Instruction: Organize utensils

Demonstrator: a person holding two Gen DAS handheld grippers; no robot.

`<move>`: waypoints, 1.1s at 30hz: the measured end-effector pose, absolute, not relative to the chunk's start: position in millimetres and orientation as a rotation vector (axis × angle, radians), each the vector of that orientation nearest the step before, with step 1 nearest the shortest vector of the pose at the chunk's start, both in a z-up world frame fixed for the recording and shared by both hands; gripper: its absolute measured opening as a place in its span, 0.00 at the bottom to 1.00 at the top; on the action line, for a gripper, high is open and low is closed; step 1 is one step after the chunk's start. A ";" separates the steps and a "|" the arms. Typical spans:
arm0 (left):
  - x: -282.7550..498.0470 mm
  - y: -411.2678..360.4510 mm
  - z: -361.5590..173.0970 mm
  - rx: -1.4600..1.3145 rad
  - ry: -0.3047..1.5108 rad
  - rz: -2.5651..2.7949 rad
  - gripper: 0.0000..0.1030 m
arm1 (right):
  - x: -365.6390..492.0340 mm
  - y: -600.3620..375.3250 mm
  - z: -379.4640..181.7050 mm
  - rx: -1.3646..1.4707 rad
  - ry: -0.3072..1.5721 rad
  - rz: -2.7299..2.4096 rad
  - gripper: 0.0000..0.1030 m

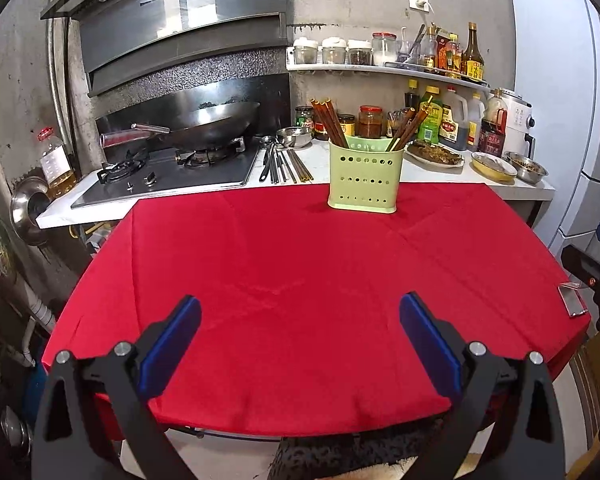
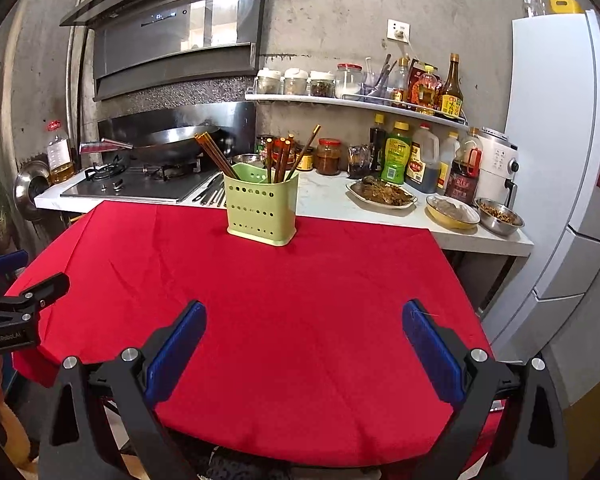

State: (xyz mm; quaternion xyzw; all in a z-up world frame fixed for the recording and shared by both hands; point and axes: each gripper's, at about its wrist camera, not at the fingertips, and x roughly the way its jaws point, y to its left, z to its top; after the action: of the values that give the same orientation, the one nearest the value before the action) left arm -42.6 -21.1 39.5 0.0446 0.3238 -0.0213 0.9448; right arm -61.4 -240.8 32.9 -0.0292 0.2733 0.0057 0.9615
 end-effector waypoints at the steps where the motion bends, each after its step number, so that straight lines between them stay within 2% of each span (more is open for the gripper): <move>1: -41.7 -21.1 39.2 0.091 0.662 -0.045 0.94 | -61.0 -241.1 32.7 -0.059 0.555 0.010 0.94; 33: -35.7 -21.5 39.0 0.088 0.665 -0.054 0.94 | -54.2 -243.9 30.2 -0.044 0.561 0.000 0.94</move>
State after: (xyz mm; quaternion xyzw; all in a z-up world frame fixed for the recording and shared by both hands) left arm -35.6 -21.5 39.0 0.0433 0.3264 -0.0264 0.9439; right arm -54.2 -243.9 30.2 -0.0219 0.2768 0.0002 0.9607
